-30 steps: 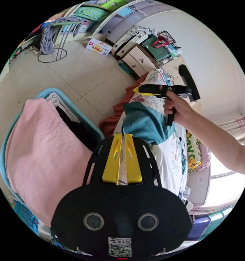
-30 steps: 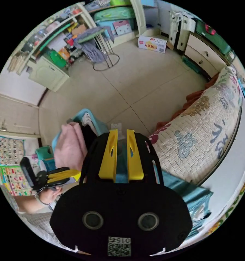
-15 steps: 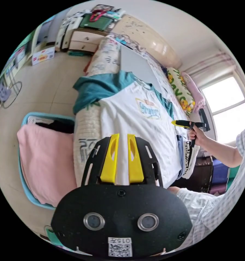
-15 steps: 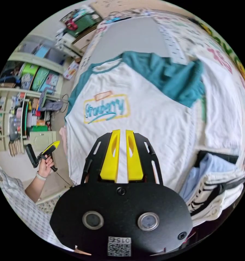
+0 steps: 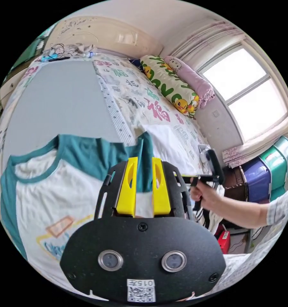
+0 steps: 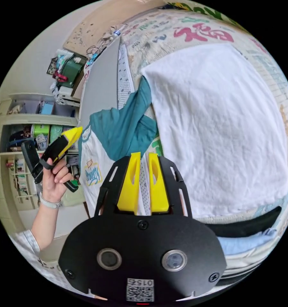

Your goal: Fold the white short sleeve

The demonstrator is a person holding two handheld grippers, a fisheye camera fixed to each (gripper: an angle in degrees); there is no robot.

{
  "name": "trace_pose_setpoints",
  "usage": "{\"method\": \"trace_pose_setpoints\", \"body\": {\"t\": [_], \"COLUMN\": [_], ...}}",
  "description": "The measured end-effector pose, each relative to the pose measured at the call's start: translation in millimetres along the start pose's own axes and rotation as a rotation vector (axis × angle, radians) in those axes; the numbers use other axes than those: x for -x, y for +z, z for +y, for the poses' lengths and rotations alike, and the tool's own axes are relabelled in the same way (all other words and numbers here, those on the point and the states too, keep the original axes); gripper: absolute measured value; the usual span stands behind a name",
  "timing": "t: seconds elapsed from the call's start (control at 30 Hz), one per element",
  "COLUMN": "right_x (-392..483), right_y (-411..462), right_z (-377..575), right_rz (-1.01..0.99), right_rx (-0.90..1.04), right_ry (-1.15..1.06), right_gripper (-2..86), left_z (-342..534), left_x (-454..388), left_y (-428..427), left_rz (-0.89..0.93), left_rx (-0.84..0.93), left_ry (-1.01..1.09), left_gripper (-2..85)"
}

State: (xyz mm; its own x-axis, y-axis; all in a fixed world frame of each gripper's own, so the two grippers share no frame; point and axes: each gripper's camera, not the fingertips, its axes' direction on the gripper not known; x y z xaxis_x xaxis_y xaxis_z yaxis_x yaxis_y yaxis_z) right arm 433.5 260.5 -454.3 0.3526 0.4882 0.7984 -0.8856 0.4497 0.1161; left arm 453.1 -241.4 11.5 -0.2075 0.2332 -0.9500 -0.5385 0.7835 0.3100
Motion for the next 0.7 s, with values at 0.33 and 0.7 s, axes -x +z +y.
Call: {"method": "trace_pose_setpoints", "body": {"t": [0.33,0.7], "right_x": [-87,-143], "right_y": [-15,-61], "right_z": [-19,29], "right_rz": [-0.121,-0.170], "right_rx": [-0.142,-0.340], "right_ry": [0.142,0.147], "right_gripper": [4.3,0.1], "left_z": [-170,-176], "left_x": [-24,-41], "left_y": [107,26], "left_rz": [-0.069,-0.016], "left_rx": [0.290,0.168], "left_ry": [0.100,0.218], "left_gripper": [8.5,0.0]}}
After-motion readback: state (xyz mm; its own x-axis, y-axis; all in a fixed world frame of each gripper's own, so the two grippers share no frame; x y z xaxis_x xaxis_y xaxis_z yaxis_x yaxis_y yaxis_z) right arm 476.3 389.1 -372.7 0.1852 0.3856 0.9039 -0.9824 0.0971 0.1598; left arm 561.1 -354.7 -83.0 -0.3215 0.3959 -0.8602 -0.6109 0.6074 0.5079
